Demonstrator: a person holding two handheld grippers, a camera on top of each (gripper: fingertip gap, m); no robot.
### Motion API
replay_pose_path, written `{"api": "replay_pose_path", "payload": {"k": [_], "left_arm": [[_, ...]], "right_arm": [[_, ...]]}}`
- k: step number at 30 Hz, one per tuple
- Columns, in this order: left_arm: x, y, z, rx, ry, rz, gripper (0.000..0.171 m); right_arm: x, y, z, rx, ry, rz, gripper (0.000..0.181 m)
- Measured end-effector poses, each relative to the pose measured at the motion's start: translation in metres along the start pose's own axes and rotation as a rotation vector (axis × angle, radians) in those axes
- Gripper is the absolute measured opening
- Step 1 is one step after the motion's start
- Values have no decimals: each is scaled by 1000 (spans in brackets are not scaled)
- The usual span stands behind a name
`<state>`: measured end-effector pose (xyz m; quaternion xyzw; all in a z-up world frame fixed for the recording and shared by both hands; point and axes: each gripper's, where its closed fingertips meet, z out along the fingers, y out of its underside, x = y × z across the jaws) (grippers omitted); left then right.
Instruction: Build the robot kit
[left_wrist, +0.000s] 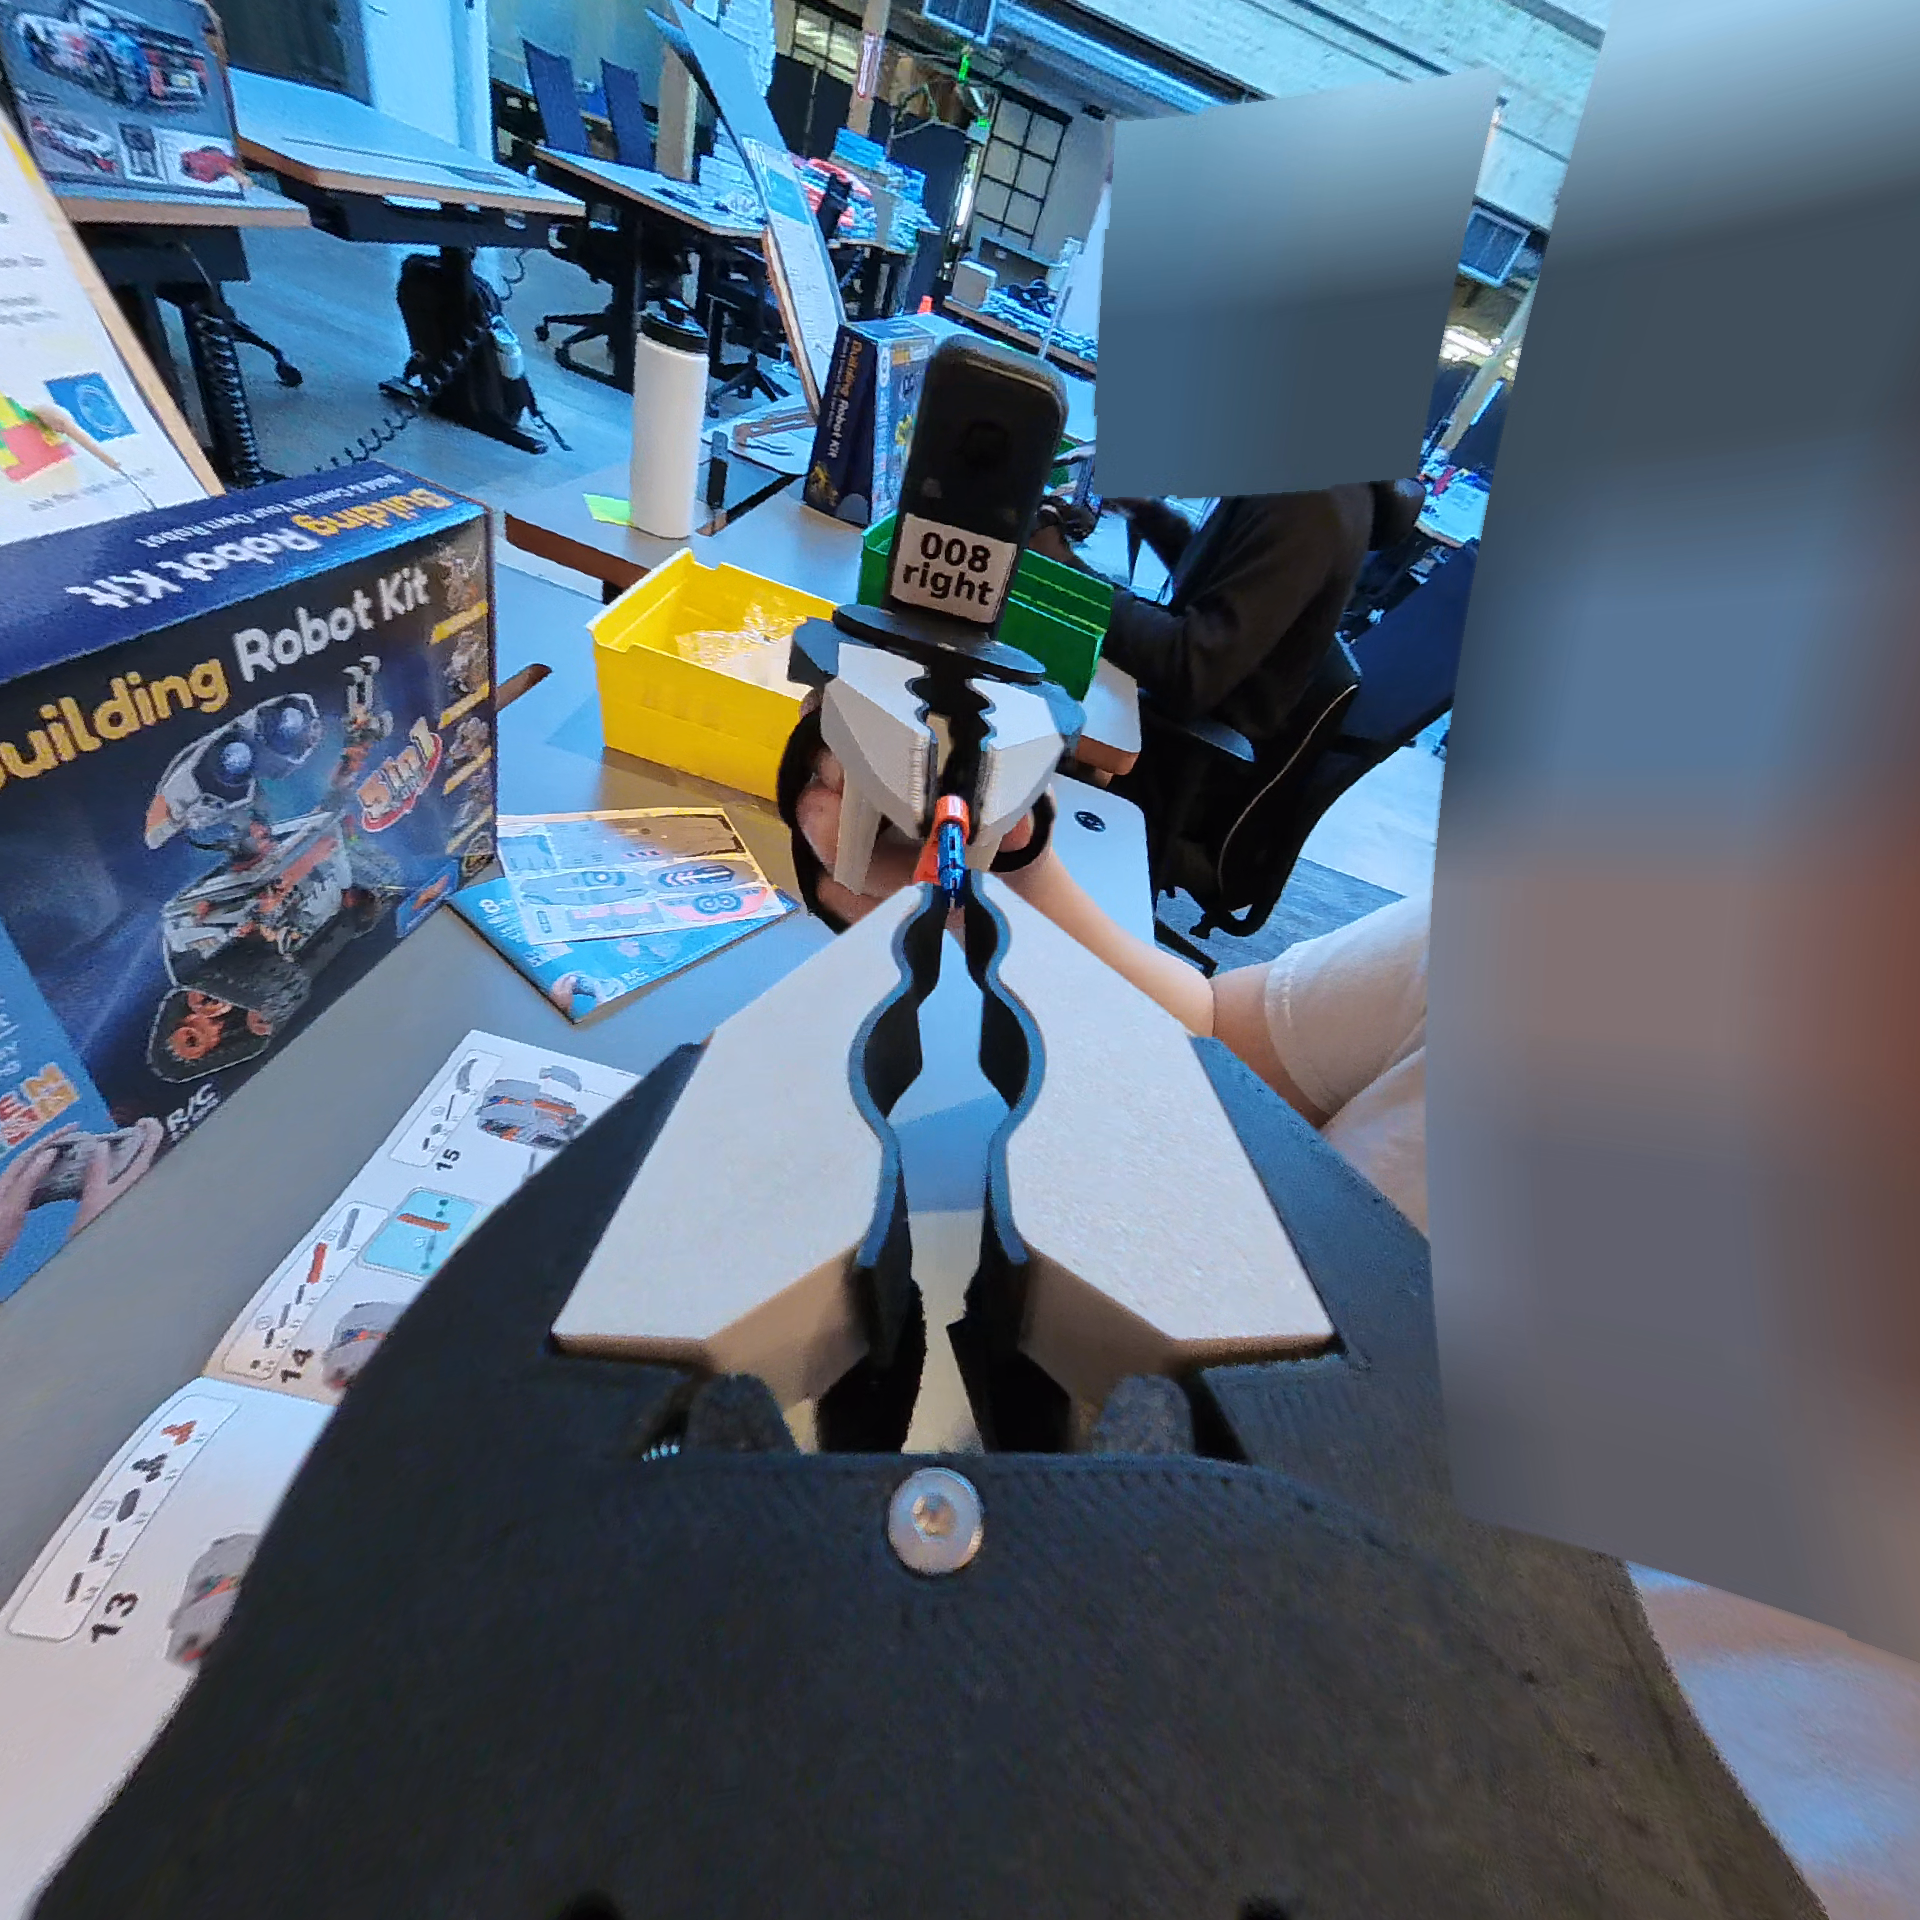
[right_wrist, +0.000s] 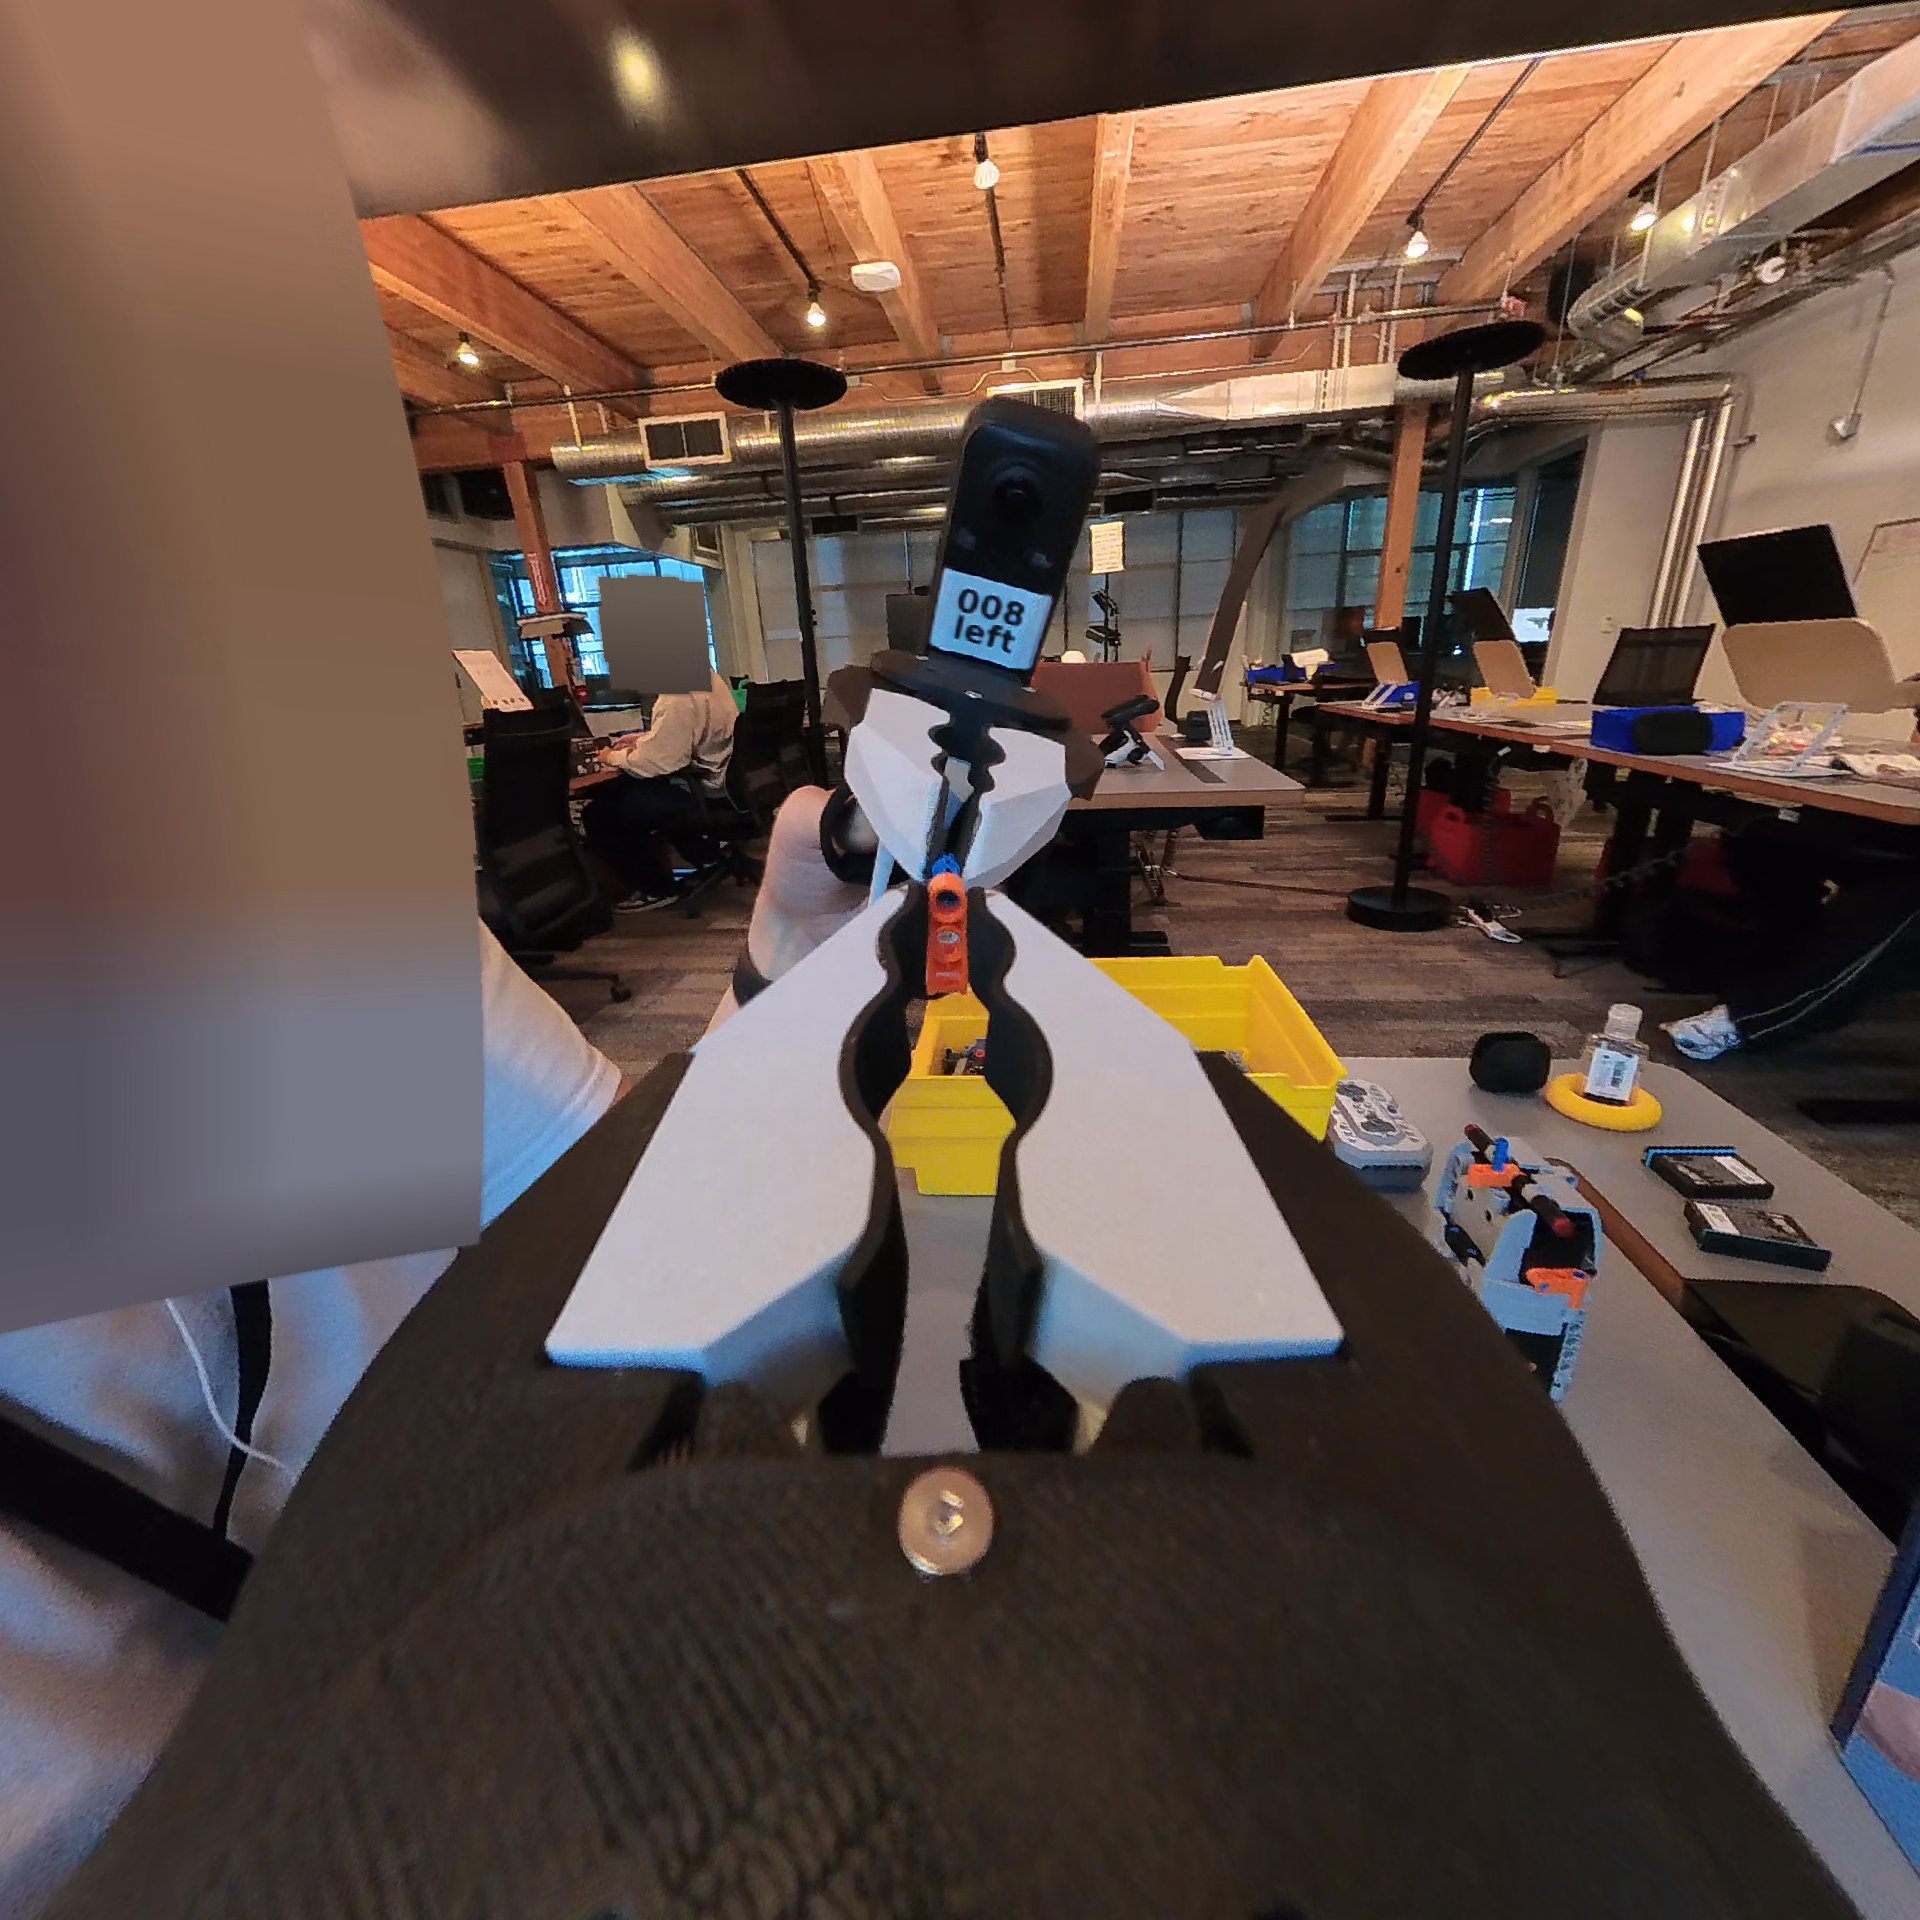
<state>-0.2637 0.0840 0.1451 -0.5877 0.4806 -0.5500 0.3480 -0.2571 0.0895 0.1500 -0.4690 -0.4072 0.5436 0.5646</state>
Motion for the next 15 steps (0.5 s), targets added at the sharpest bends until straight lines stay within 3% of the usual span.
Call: {"api": "replay_pose_path", "payload": {"k": [15], "left_arm": [[-5,8,2,-45,-19,-8,2]], "right_arm": [[1,9,-2,-32,-4,-72,6]]}}
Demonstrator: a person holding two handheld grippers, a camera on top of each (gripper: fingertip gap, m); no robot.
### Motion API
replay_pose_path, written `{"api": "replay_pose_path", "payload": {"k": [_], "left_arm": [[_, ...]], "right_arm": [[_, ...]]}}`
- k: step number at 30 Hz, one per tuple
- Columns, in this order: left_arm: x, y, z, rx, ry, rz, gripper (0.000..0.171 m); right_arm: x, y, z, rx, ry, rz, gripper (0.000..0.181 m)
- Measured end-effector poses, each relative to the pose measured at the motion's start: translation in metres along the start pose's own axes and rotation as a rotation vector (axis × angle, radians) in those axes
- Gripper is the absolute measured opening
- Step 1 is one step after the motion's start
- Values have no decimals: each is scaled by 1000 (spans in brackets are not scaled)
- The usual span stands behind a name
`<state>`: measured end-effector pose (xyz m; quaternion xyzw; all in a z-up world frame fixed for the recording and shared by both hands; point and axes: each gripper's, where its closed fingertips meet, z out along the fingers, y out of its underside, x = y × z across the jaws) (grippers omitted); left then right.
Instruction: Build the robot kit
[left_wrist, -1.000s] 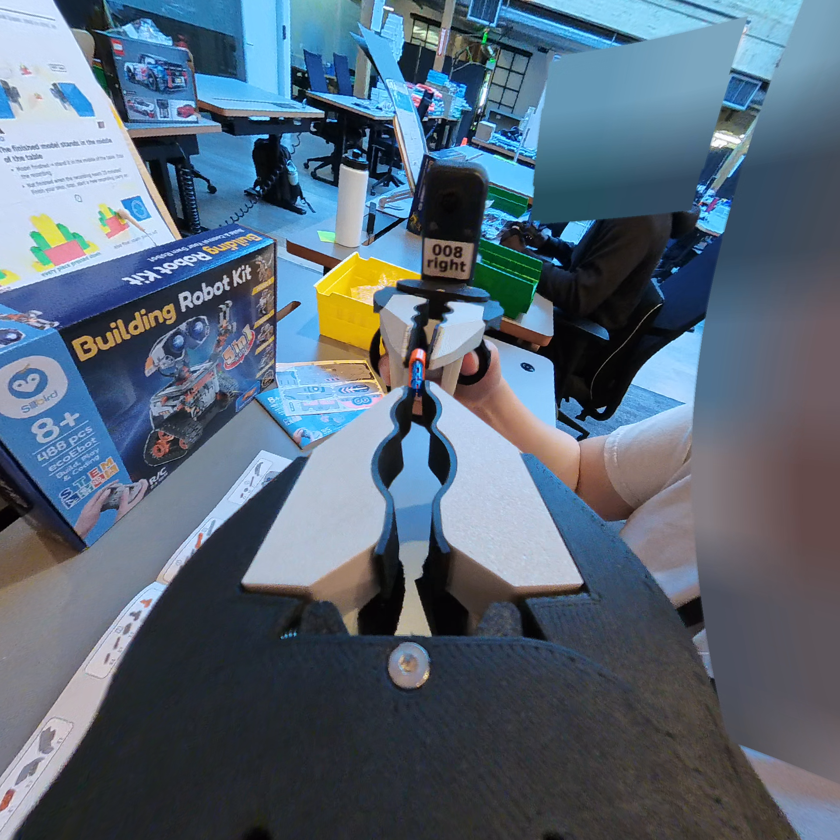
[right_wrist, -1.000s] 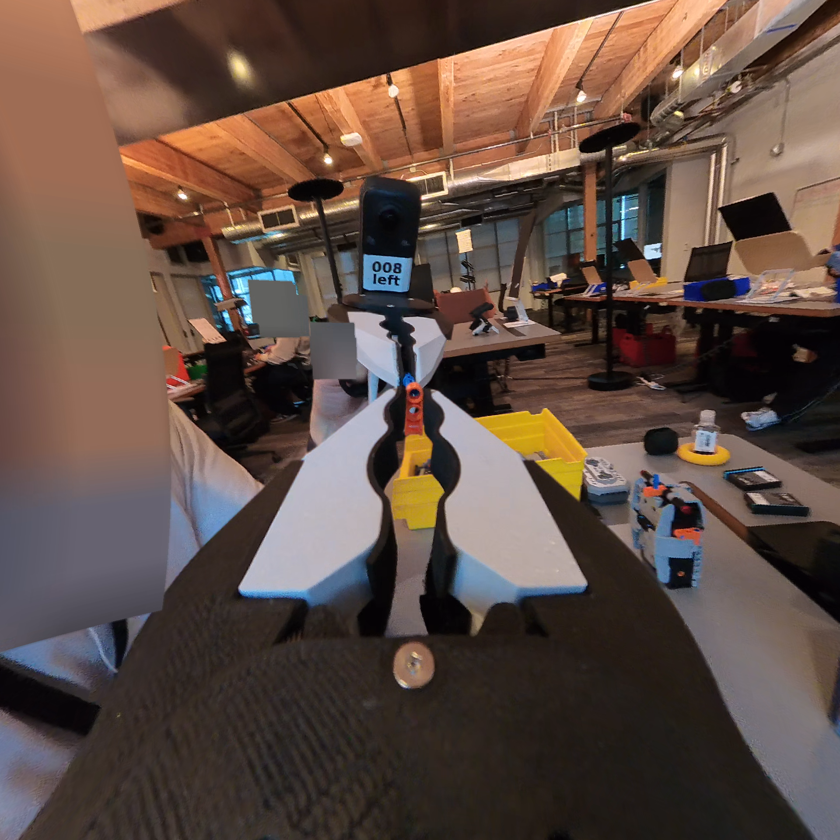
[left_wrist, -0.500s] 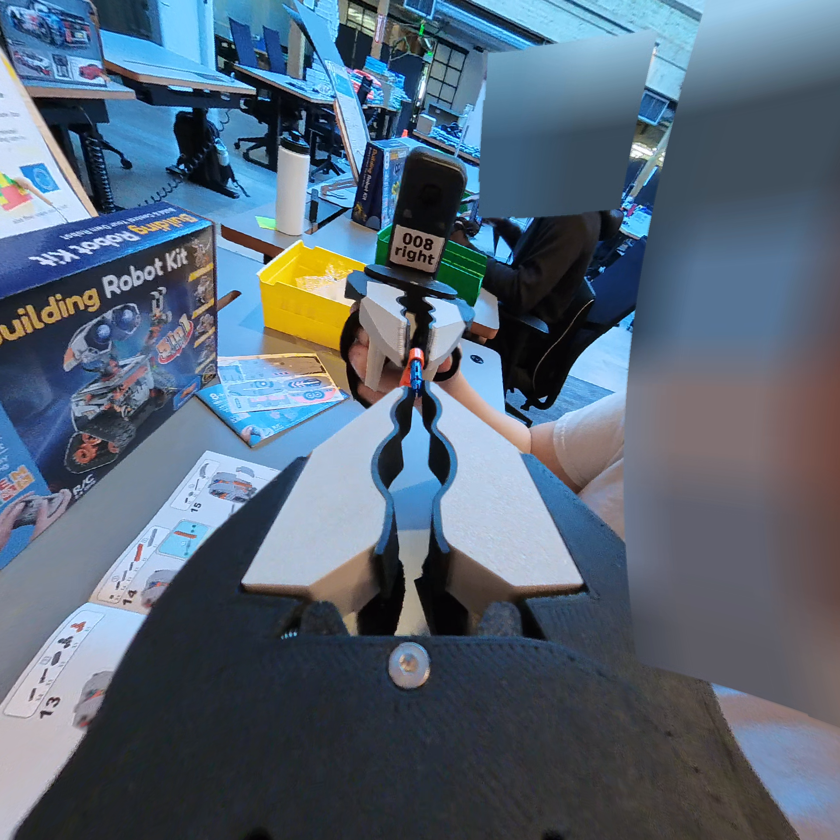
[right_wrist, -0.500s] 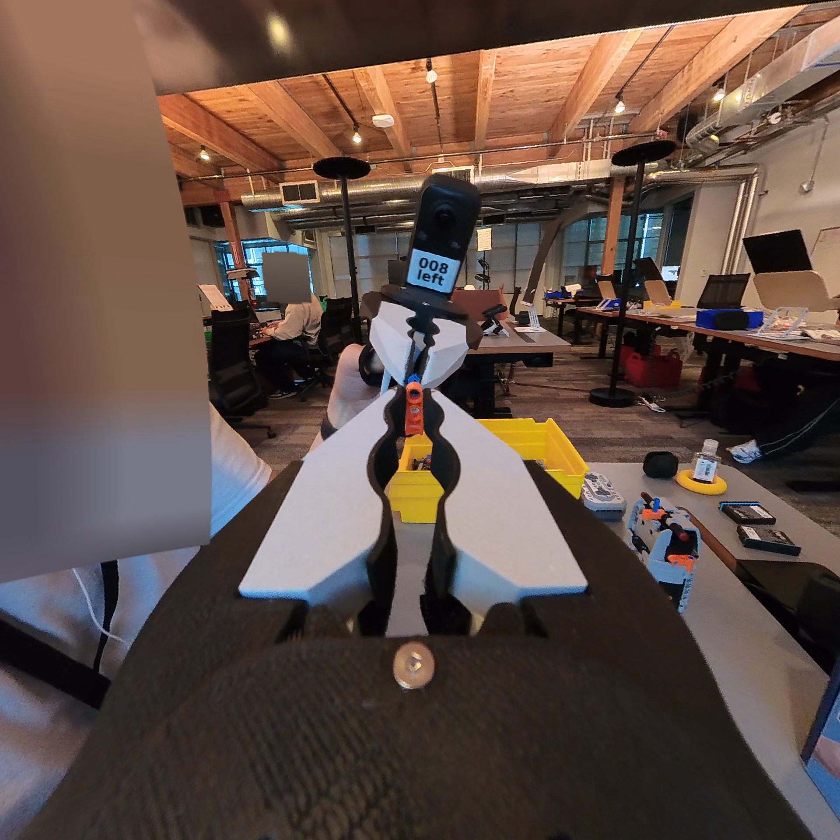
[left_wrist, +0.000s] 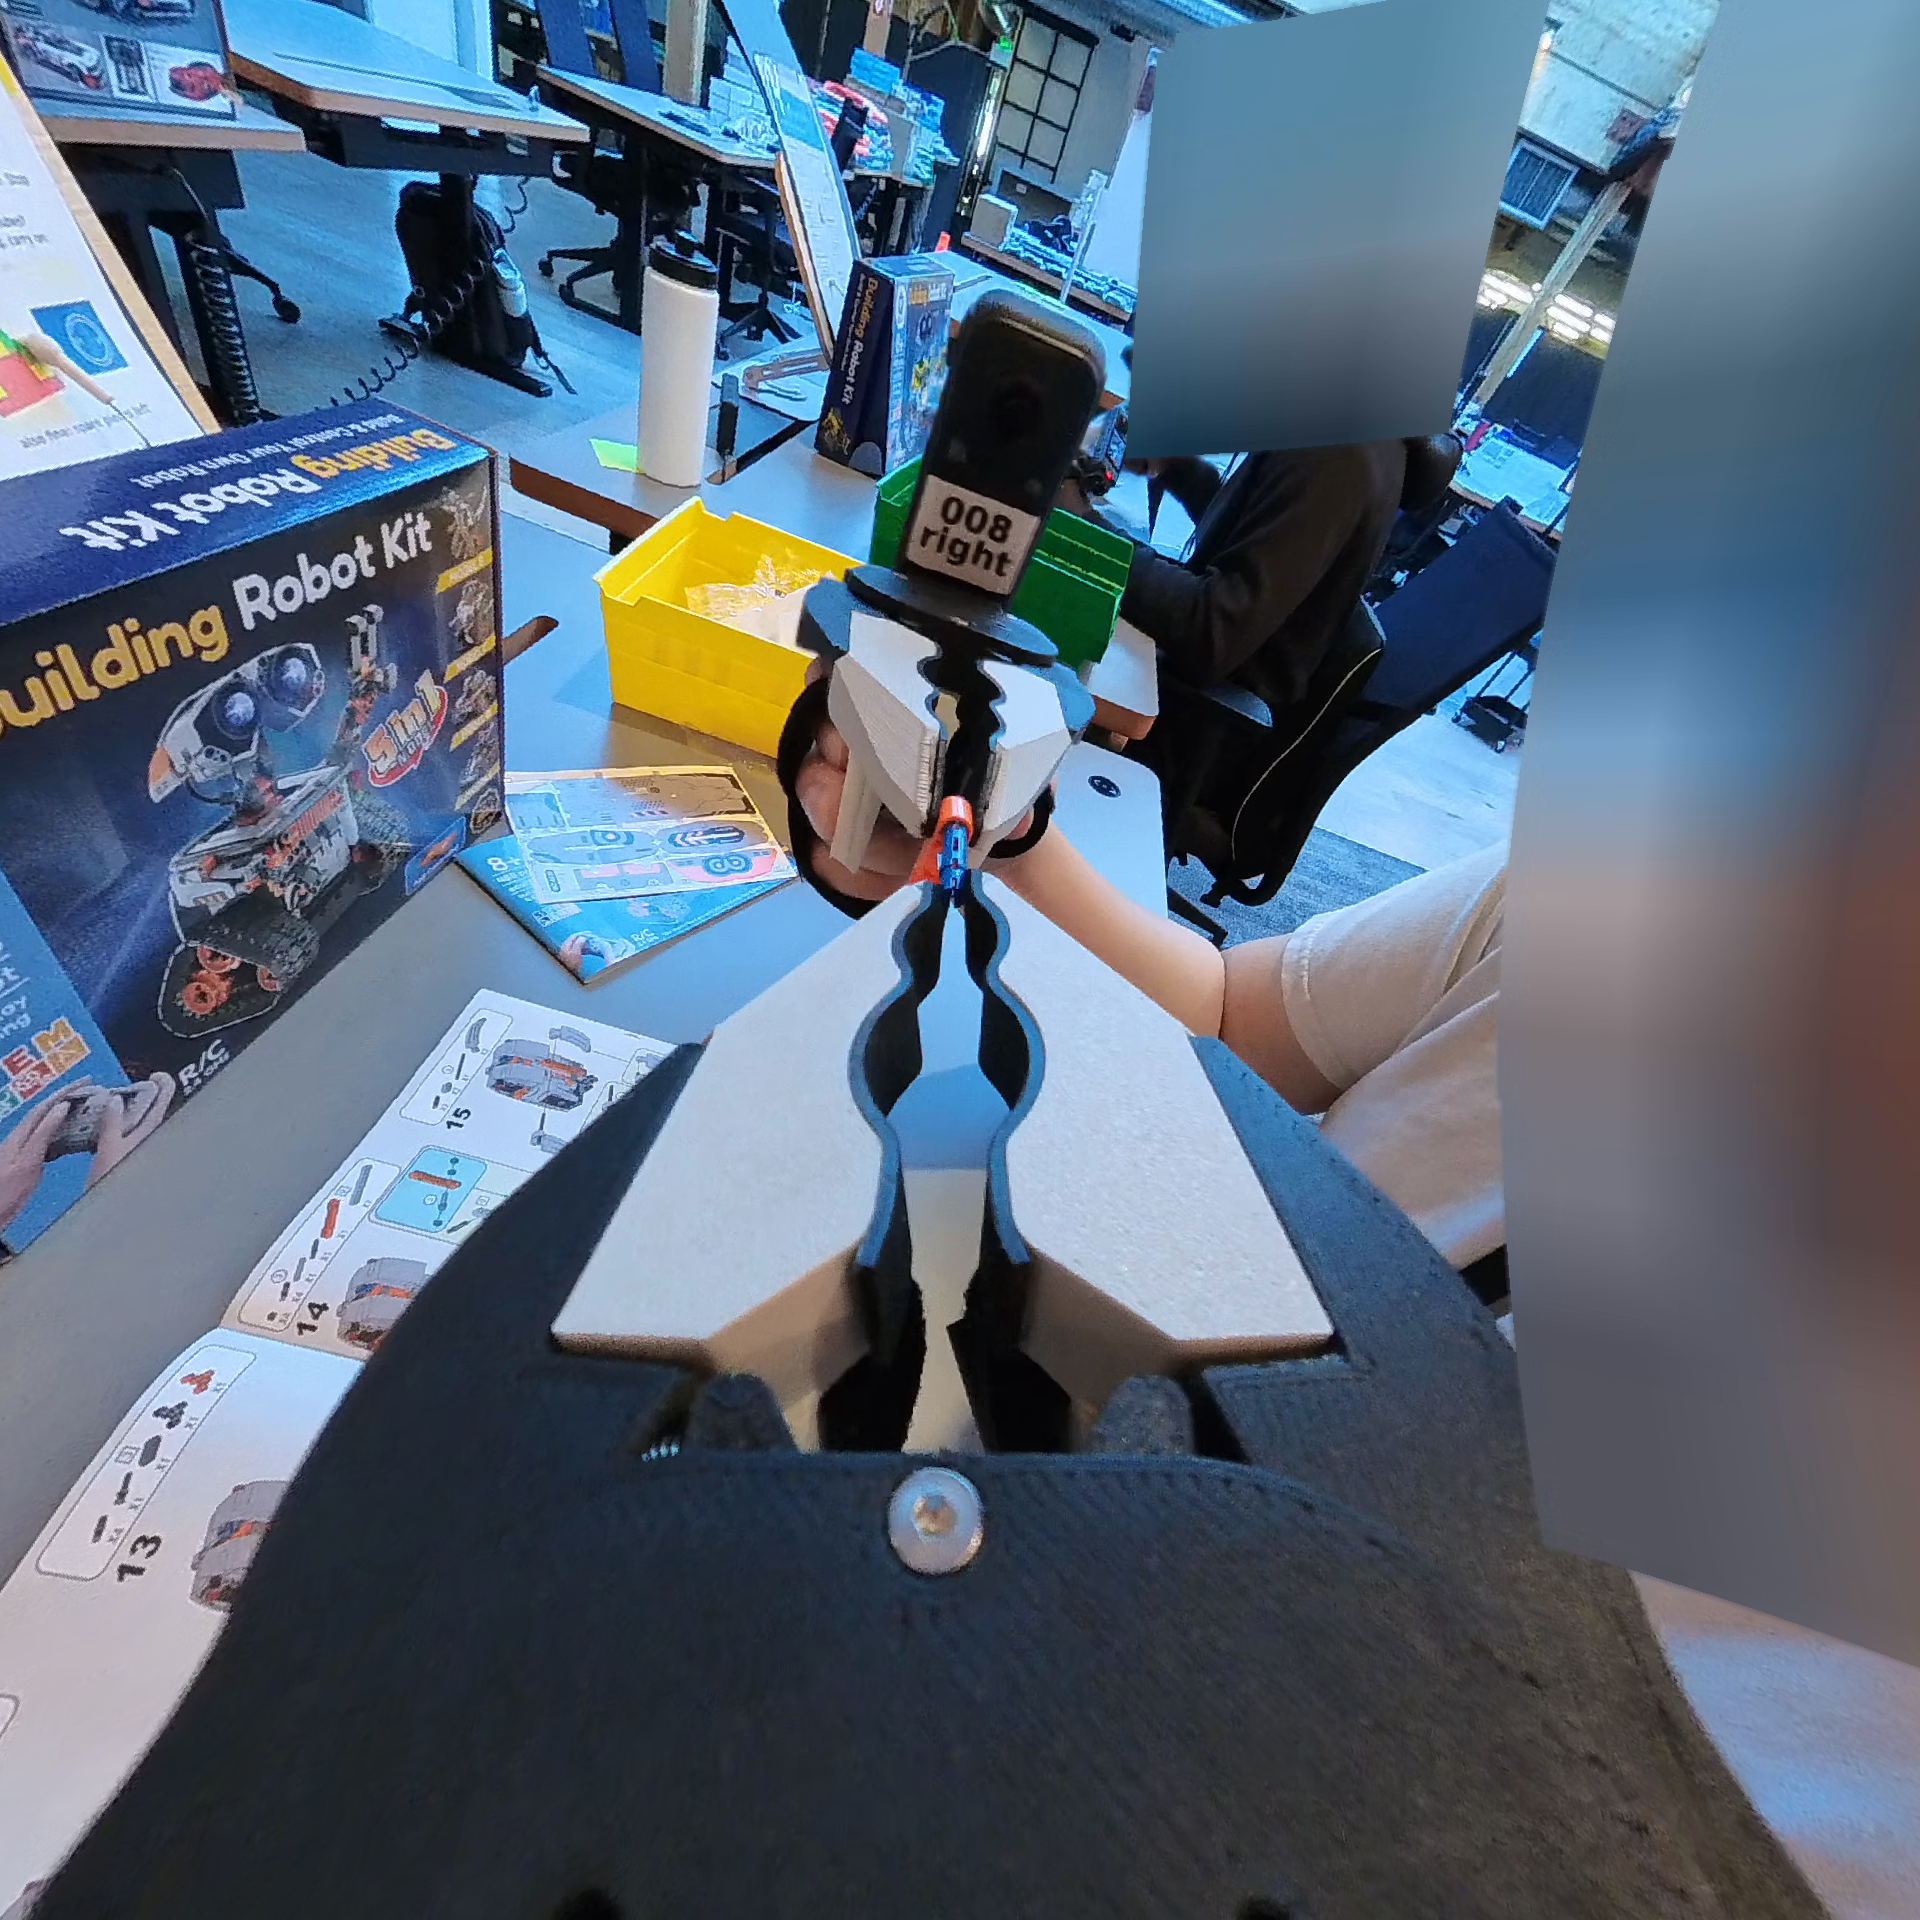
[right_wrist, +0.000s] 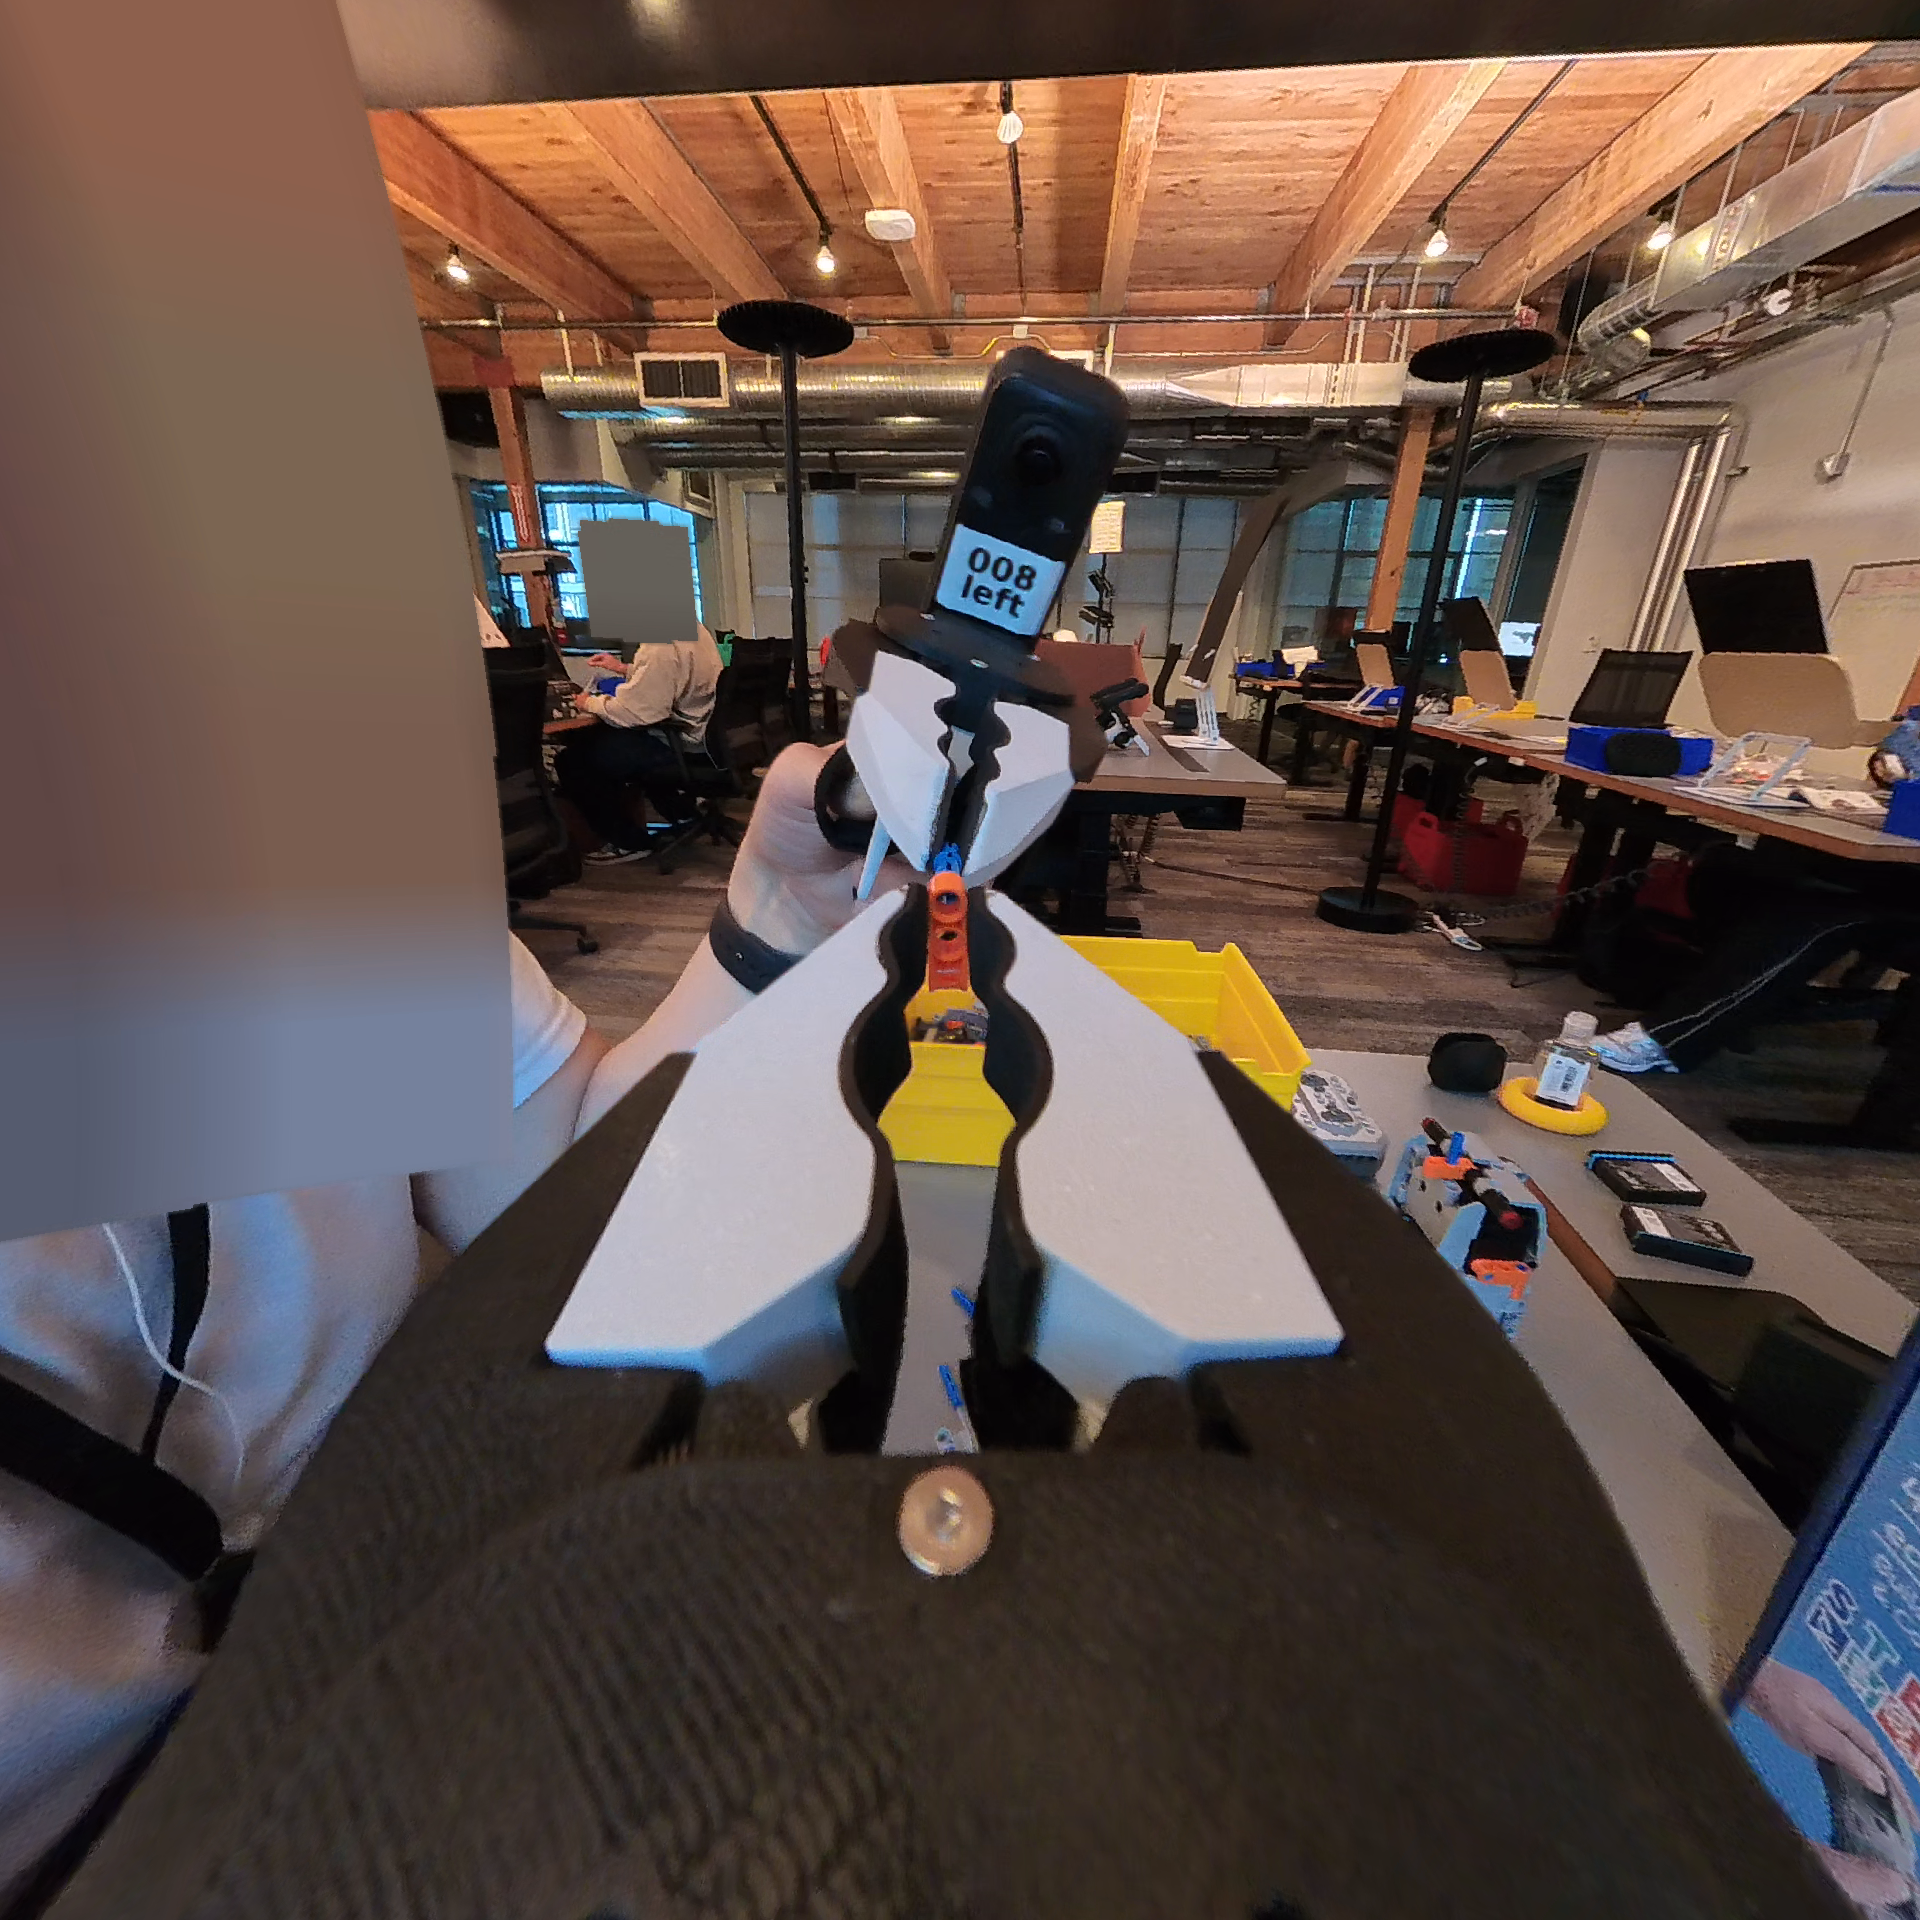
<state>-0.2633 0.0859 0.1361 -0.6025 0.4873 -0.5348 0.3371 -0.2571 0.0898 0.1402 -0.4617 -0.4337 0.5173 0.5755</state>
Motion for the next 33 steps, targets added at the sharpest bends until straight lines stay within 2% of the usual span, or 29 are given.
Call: {"api": "replay_pose_path", "payload": {"k": [13,33], "left_arm": [[-4,6,-1,-36,-35,23,2],[7,14,1,-84,49,34,2]], "right_arm": [[2,7,2,-64,52,-70,6],[-12,11,0,-89,-21,-139,6]]}}
